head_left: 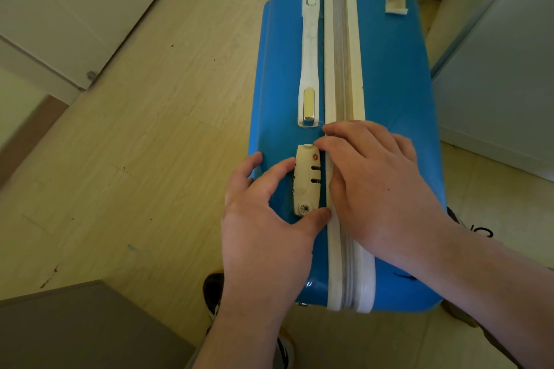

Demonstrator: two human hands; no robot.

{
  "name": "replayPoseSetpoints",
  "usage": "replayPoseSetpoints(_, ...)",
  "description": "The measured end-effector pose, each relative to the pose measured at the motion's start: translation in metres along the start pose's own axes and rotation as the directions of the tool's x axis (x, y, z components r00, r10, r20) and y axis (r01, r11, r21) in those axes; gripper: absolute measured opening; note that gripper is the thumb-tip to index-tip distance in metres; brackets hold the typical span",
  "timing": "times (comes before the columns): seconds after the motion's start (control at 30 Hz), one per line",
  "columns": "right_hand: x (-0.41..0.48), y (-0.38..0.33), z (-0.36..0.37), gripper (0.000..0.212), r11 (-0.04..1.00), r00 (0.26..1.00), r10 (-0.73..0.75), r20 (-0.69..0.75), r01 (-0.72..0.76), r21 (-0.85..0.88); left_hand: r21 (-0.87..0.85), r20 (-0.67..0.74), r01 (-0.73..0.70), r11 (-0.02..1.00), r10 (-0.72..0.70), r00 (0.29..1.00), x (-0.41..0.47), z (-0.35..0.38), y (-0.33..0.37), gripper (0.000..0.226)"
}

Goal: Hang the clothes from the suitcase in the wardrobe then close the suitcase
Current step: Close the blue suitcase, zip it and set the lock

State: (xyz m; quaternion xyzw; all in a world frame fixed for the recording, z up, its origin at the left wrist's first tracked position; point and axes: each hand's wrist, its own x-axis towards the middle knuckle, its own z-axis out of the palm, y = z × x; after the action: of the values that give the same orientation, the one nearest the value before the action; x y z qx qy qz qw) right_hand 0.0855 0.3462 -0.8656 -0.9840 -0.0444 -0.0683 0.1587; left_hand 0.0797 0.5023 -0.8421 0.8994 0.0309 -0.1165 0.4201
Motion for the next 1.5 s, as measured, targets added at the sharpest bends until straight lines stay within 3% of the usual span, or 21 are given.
replayPoseSetpoints(0.67, 0.0005, 0.0000, -0.0001, 0.046, 1.000, 1.000, 0.005, 0.001, -0.005, -0.003, 0.003, -0.017, 0.012, 1.000, -0.012, 1.000, 0.0007, 0.0013, -0.0003, 0.065)
replayPoseSetpoints(1.0, -0.0001, -0.0011, -0.0002, 0.044, 1.000, 1.000, 0.005, -0.002, -0.005, -0.007, -0.007, -0.034, -0.003, 1.000, 0.003, 0.999, -0.0003, 0.0005, -0.0006, 0.075)
replayPoseSetpoints(1.17, -0.0001, 0.0003, 0.0002, 0.045, 1.000, 1.000, -0.004, 0.002, 0.005, -0.011, 0.011, -0.016, 0.002, 1.000, -0.001, 1.000, 0.0003, 0.0012, -0.0018, 0.062)
replayPoseSetpoints(1.5, 0.0010, -0.0002, 0.0010, 0.048, 1.000, 1.000, -0.004, -0.004, 0.003, -0.007, 0.000, -0.016, 0.003, 1.000, -0.003, 1.000, -0.0003, 0.0004, -0.0024, 0.063)
